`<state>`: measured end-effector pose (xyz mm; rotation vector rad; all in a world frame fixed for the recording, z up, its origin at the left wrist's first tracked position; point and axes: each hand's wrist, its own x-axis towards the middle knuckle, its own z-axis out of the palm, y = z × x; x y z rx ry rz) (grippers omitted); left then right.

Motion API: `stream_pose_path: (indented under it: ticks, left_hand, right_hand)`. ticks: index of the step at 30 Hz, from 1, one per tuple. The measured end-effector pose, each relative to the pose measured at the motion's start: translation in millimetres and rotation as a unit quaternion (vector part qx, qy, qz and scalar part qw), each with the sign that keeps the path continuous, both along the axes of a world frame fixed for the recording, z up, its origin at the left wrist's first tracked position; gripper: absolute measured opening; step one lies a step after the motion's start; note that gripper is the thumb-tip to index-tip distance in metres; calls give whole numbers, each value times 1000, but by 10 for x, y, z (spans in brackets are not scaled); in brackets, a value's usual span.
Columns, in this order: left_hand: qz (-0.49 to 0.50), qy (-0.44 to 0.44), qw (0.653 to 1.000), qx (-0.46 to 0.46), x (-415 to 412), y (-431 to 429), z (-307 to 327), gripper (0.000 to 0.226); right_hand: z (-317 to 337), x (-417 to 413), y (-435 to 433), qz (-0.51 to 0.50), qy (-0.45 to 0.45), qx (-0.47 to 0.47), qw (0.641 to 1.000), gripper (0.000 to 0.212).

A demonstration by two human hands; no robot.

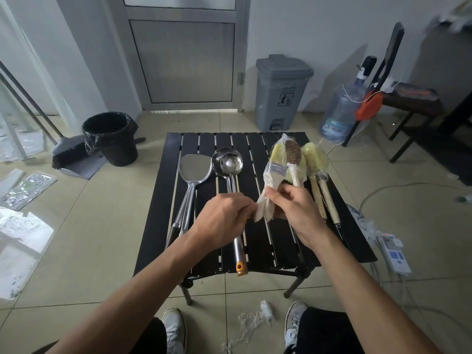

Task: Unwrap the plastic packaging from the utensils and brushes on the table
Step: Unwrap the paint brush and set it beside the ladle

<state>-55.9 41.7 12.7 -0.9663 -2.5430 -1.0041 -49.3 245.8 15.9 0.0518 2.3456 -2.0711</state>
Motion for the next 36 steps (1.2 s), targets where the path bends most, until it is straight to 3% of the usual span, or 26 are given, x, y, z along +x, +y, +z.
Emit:
stream_pose_path:
  ticks: [4, 8, 12, 19, 26, 36]
  left_hand:
    - [-19, -30, 999, -2, 1, -14, 25, 19]
    - [18, -164, 981, 100, 7, -30, 42, 23]
    - [30, -229, 952, 202, -13, -40, 87, 20]
    - [23, -207, 965, 157, -50, -66, 50, 10]
    - [0, -217, 955, 203, -94, -58, 16, 12]
    - [-12, -247, 940, 235, -132, -74, 14, 12]
  right_hand:
    - [-2, 16, 15, 13, -1, 0, 1000, 21]
    - [4, 61, -1, 78, -2, 35, 996, 24]
    - [45, 107, -97, 128, 0, 72, 989, 42]
    - [27, 139, -140, 175, -25, 41, 983, 27]
    - [58, 152, -246, 167, -112, -130, 971, 27]
    - [134, 140, -294, 78, -78, 24, 994, 29]
